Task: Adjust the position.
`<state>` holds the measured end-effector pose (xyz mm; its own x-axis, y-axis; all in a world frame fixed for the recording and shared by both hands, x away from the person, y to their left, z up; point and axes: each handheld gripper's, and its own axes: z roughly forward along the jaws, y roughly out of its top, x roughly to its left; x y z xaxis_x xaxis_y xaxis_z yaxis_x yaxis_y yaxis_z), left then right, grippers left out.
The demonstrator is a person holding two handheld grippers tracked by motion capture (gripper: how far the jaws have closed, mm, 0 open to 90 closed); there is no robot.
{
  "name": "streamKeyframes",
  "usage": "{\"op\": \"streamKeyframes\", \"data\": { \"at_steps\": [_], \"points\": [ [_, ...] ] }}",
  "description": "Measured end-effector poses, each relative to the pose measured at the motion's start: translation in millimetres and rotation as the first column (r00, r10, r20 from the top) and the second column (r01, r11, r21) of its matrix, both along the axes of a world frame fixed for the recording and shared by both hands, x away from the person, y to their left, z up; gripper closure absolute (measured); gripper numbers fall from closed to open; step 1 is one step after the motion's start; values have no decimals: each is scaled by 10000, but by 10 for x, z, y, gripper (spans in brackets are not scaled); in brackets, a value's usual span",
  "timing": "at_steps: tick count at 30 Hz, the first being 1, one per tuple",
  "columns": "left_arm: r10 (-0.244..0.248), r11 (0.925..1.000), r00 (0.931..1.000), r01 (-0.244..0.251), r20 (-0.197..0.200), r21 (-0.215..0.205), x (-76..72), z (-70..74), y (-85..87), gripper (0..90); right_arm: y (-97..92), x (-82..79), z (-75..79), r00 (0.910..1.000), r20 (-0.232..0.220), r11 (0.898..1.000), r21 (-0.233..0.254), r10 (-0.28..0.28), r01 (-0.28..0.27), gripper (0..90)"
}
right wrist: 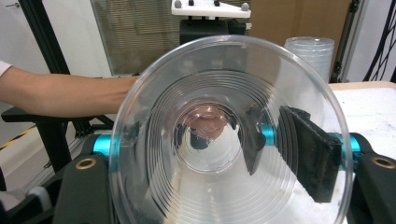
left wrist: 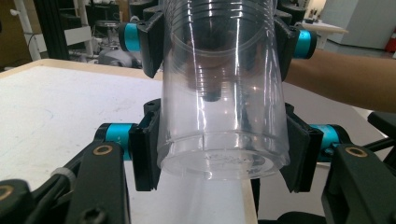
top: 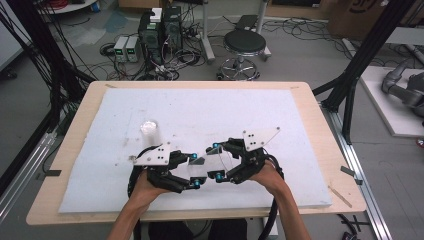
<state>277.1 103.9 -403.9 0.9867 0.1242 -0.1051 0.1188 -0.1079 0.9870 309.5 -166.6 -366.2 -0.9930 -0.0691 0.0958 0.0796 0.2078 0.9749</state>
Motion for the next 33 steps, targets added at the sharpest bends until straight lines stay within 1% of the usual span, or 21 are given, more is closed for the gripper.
{"op": "streamKeyframes", "data": {
  "at_steps": [1,2,3,4,5,6,8,10,13,17,20,22,23,26,27,28,29,31,32,33],
  "points": [
    [-43,10000,10000,43,-32,-28,-1,0,-4,405,0,-1,0,10000,3,10000,-4,12,-12,319],
    [-8,10000,9999,7,-130,-60,0,1,-10,344,0,-4,0,10000,27,10000,-11,11,-11,320],
    [187,9998,9991,-188,-378,-37,4,4,-23,257,-1,-6,1,10000,20,10000,-38,6,-6,320],
    [361,9993,9968,-354,-715,111,13,6,-34,143,3,-4,-1,10000,59,10000,-29,9,-9,321],
    [489,9987,9948,-475,-896,181,20,3,-39,41,3,-7,-1,10000,32,10000,-85,0,0,321],
    [493,9986,9950,-476,-867,212,19,2,-33,17,5,-7,-2,10000,17,10000,-94,4,-4,321],
    [458,9987,9961,-439,-753,259,8,8,-30,17,4,-8,-2,10000,5,10000,-90,2,-2,321],
    [439,9983,9966,-411,-697,411,-8,14,-32,17,-3,-8,0,10000,21,10000,-73,-21,21,323],
    [547,9961,9965,-501,-635,729,-29,22,-23,17,-19,-6,4,10000,21,9999,-107,-93,93,323],
    [934,9886,9944,-867,-499,1227,-78,53,35,17,-42,-8,26,9996,145,9995,-221,-222,225,323],
    [1138,9841,9926,-1069,-414,1420,-120,74,113,17,-69,-7,57,9991,177,9983,-422,-394,401,323],
    [1266,9812,9914,-1203,-328,1509,-145,84,189,17,-85,1,74,9979,199,9962,-589,-624,634,324],
    [1371,9793,9901,-1311,-292,1541,-165,91,242,17,-91,8,82,9971,144,9944,-739,-746,754,324],
    [1660,9742,9859,-1609,-196,1582,-211,105,368,17,-103,34,103,9945,195,9890,-1043,-1031,1046,326],
    [1813,9706,9833,-1761,-176,1639,-231,110,432,17,-106,35,109,9941,118,9875,-1146,-1076,1082,326],
    [1870,9686,9823,-1823,-125,1692,-237,112,473,17,-110,45,119,9921,156,9838,-1281,-1243,1253,326],
    [2000,9661,9797,-1950,-124,1693,-254,112,538,17,-112,52,124,9911,158,9817,-1362,-1318,1327,327],
    [2205,9617,9753,-2152,-126,1698,-275,104,640,17,-118,67,140,9877,77,9739,-1656,-1561,1552,327],
    [2262,9609,9740,-2204,-157,1677,-283,97,674,17,-117,76,145,9870,50,9716,-1753,-1605,1589,327],
    [2372,9576,9713,-2311,-158,1722,-295,83,733,17,-115,80,150,9860,24,9694,-1824,-1666,1642,327]
  ]
}}
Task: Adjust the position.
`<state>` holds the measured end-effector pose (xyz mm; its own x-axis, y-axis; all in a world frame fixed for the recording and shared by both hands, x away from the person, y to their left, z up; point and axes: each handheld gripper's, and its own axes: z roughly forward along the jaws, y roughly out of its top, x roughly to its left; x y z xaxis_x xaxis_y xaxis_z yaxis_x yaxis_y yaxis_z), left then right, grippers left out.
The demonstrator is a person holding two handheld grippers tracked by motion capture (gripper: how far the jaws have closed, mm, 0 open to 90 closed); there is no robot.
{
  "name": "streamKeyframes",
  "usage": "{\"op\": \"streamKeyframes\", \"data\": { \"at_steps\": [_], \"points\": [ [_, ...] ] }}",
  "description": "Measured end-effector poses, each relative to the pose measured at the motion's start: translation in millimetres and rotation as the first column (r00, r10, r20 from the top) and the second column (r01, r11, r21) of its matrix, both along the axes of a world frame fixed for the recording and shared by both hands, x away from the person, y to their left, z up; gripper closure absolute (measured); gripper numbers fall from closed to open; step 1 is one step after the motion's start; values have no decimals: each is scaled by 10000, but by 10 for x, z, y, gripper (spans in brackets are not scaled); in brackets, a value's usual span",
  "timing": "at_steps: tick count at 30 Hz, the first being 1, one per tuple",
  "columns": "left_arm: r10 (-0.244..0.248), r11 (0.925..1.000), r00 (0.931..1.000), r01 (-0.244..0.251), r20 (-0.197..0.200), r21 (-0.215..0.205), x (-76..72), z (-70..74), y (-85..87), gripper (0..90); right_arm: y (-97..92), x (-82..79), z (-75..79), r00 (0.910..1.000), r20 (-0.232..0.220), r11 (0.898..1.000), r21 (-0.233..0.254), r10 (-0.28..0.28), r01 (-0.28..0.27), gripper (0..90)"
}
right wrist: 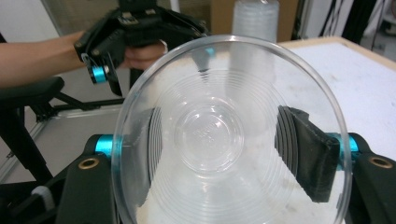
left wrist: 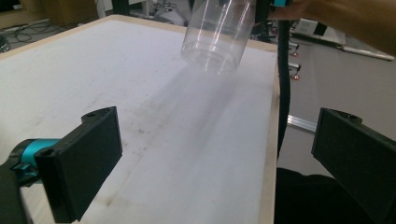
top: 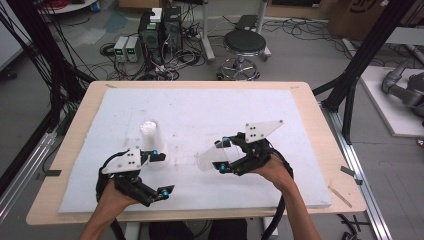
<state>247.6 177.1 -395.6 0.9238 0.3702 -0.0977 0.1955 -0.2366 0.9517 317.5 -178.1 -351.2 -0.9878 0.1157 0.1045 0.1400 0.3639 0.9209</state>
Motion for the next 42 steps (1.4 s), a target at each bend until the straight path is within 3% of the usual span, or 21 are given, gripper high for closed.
{"op": "streamKeyframes", "data": {
  "at_steps": [7,11,15,20,23,26,28,37,42],
  "points": [
    [774,9969,9970,-773,-85,129,-49,-95,302,17,18,42,64,9989,98,9962,-734,-465,471,330],
    [1523,9883,9883,-1522,-75,114,-52,-180,446,18,53,81,102,9959,150,9863,-1378,-891,903,331],
    [2588,9659,9659,-2588,-31,-4,-45,-301,562,18,116,104,134,9923,390,9703,-2083,-1173,1229,330],
    [3929,9196,9196,-3929,1,-11,-44,-459,699,18,185,121,183,9837,734,9397,-2916,-1644,1788,330],
    [4571,8892,8894,-4572,85,173,-37,-545,756,18,217,136,218,9812,795,9281,-3187,-1761,1924,330],
    [4811,8762,8767,-4809,26,328,-23,-584,781,18,248,161,242,9798,807,9176,-3438,-1827,1994,331],
    [4897,8710,8719,-4889,-43,472,-12,-608,795,18,266,174,249,9814,762,9174,-3488,-1763,1919,331],
    [5182,8541,8553,-5172,-46,541,31,-696,805,18,342,216,235,9793,630,8931,-4025,-1921,2011,331],
    [5195,8534,8545,-5189,6,502,33,-709,794,18,370,232,226,9779,648,8837,-4197,-1987,2074,332]
  ]
}}
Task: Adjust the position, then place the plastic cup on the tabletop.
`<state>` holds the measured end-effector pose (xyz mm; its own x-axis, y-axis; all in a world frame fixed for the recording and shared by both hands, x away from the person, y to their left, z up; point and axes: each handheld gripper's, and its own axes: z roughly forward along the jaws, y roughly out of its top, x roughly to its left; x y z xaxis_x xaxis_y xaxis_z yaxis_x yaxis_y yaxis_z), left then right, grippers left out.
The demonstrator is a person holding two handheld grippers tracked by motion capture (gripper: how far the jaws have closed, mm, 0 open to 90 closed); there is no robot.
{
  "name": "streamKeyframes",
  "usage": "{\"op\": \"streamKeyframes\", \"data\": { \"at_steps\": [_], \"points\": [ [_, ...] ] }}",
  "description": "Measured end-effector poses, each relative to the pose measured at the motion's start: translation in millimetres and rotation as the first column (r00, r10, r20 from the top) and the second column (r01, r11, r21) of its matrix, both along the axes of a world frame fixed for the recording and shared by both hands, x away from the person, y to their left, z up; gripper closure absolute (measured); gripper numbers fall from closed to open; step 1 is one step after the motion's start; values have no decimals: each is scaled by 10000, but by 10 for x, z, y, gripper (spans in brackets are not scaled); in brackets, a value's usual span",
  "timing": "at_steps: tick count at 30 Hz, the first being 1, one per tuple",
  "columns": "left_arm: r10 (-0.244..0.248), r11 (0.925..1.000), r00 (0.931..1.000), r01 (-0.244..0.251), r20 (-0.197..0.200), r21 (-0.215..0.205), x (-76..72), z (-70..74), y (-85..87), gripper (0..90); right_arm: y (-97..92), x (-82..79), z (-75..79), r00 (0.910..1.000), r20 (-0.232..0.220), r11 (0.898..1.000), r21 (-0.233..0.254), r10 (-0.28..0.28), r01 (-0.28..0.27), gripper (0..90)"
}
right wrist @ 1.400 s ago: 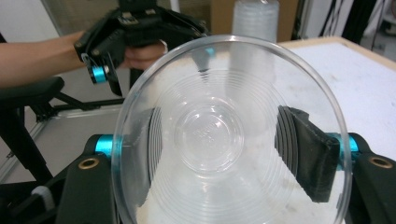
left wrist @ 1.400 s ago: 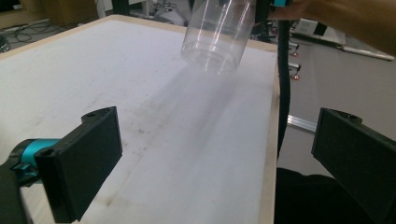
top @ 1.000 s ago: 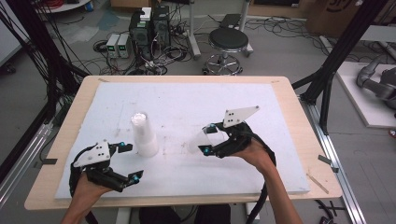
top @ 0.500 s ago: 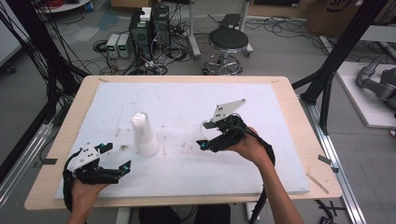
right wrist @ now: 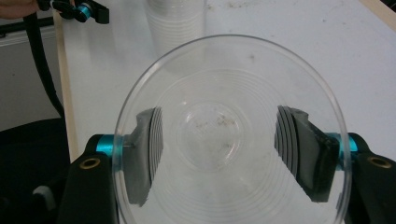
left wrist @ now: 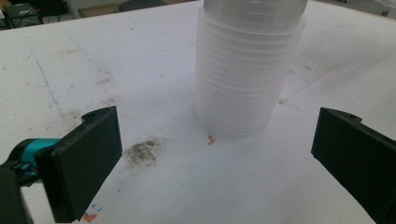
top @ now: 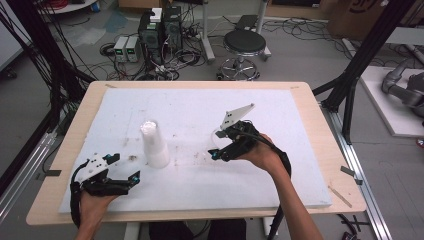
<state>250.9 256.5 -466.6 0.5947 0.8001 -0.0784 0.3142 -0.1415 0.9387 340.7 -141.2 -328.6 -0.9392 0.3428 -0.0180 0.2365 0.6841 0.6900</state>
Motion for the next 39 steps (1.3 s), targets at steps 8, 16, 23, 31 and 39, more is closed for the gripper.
{"op": "streamKeyframes", "data": {
  "at_steps": [8,16,23,31,39],
  "points": [
    [68,10000,9999,-68,112,-27,5,5,-1,18,22,23,-1,10000,45,9999,-137,-41,42,333],
    [160,9998,9998,-159,125,-70,14,-13,17,18,53,62,-18,10000,3,9994,-324,-94,94,332],
    [219,9997,9997,-217,140,-133,18,-28,25,18,113,113,-79,9998,-4,9968,-774,-216,215,332],
    [141,9998,9998,-140,119,-128,27,-46,18,18,169,202,-150,9987,-132,9909,-1261,-493,473,332],
    [137,9999,9998,-137,150,-24,24,-48,6,18,308,301,-261,9981,-153,9812,-1844,-604,565,332]
  ]
}}
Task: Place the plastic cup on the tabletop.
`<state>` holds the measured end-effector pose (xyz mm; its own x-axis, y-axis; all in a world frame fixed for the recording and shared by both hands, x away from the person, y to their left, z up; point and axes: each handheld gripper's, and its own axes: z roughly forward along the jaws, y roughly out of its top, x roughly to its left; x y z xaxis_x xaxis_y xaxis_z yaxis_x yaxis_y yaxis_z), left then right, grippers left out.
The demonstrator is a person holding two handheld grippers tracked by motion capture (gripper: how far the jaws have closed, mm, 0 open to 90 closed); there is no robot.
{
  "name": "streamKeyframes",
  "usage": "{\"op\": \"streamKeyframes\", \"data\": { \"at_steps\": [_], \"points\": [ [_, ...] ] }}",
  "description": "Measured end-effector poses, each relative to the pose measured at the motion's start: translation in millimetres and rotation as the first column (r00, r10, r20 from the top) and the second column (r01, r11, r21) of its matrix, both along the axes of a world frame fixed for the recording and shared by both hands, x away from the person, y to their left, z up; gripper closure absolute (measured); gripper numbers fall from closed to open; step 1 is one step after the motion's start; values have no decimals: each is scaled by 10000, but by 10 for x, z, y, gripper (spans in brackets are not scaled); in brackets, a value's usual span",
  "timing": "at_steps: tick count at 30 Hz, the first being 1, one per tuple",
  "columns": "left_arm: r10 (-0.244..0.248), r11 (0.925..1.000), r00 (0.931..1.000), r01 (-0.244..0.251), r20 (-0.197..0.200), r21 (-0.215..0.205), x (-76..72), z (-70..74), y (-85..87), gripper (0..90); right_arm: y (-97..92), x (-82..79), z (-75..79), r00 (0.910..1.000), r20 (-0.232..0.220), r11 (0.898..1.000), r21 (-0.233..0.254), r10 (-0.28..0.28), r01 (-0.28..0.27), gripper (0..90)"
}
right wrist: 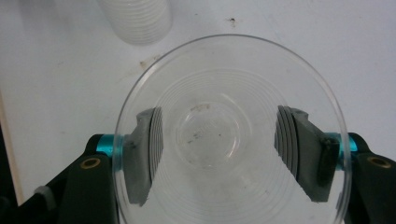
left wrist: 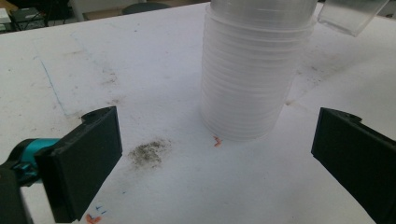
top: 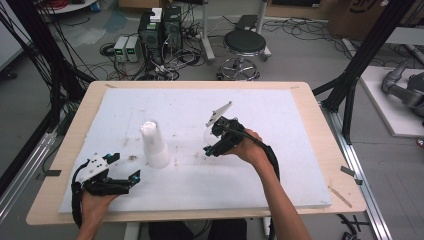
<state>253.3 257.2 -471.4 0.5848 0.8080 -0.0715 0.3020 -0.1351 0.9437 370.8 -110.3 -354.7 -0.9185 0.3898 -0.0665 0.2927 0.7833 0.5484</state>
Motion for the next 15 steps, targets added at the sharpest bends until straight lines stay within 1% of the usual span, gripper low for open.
{"op": "streamKeyframes", "data": {
  "at_steps": [3,8,11,12,15],
  "points": [
    [-11,10000,10000,11,13,2,-1,0,0,18,65,38,-49,10000,87,9995,-309,-40,42,332],
    [-45,10000,10000,45,-29,-29,4,-2,-1,18,183,74,-151,9999,-5,9955,-935,116,-116,331],
    [-40,10000,10000,40,-24,-73,3,-2,7,18,244,100,-220,9999,-111,9931,-1164,102,-114,331],
    [-54,10000,10000,54,-34,-77,5,-2,8,18,255,107,-235,9998,-172,9930,-1175,82,-101,331],
    [-81,9999,9999,80,-66,-133,9,-3,10,18,278,129,-312,9995,-323,9957,-930,-6,-25,331]
  ]
}}
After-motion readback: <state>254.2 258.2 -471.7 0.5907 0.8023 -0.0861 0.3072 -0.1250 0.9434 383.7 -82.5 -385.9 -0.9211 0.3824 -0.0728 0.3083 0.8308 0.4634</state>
